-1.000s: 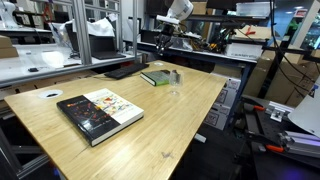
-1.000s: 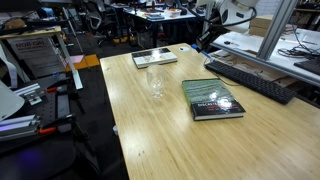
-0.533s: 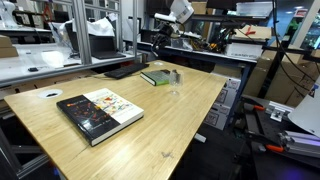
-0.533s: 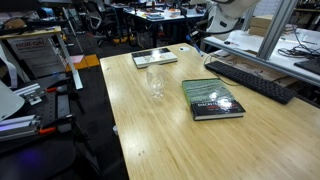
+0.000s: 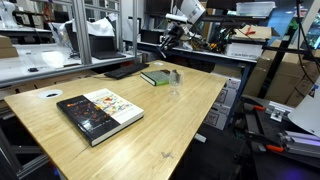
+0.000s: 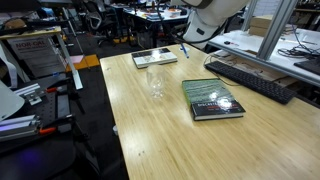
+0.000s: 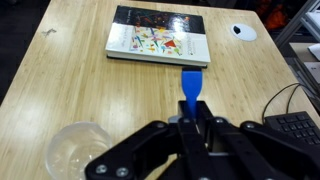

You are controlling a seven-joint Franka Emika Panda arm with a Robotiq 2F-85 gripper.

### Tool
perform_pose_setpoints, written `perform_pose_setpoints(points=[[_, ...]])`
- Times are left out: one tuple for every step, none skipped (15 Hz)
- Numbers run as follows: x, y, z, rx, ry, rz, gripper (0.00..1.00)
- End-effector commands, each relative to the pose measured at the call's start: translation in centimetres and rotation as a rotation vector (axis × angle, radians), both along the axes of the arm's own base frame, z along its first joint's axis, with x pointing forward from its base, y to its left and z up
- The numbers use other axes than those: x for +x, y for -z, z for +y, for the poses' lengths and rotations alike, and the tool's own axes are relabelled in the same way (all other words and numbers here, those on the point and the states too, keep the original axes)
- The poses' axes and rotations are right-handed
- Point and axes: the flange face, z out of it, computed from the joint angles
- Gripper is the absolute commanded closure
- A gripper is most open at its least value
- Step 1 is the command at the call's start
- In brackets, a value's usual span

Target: Put the pen on the book in the glass

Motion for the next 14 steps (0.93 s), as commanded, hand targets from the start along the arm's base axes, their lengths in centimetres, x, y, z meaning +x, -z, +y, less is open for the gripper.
perform_pose_setpoints(points=[[-5.7, -0.7, 0.7, 0.053, 0.037, -0.071, 0.97], [-6.9, -0.3, 1.2, 0.075, 0.019, -0.079, 0.97], [-8.4, 0.2, 1.7, 0.095, 0.004, -0.085, 0.97], [-9.9, 0.8, 2.3, 0.108, -0.017, -0.090, 0.97], [-11.4, 1.3, 2.9, 0.119, -0.037, -0.095, 0.97], [-12.8, 2.0, 3.5, 0.125, -0.054, -0.100, 0.97], [-14.1, 2.6, 3.8, 0.140, -0.064, -0.107, 0.97], [-15.4, 3.1, 4.1, 0.150, -0.072, -0.113, 0.97], [-16.5, 3.6, 4.3, 0.161, -0.074, -0.122, 0.97], [-17.5, 4.0, 4.5, 0.167, -0.084, -0.127, 0.97], [-18.2, 4.4, 4.5, 0.174, -0.092, -0.142, 0.97], [-18.8, 4.6, 4.5, 0.180, -0.100, -0.174, 0.97], [-19.1, 4.8, 4.6, 0.187, -0.109, -0.197, 0.97], [-19.4, 4.8, 4.7, 0.191, -0.117, -0.215, 0.97]])
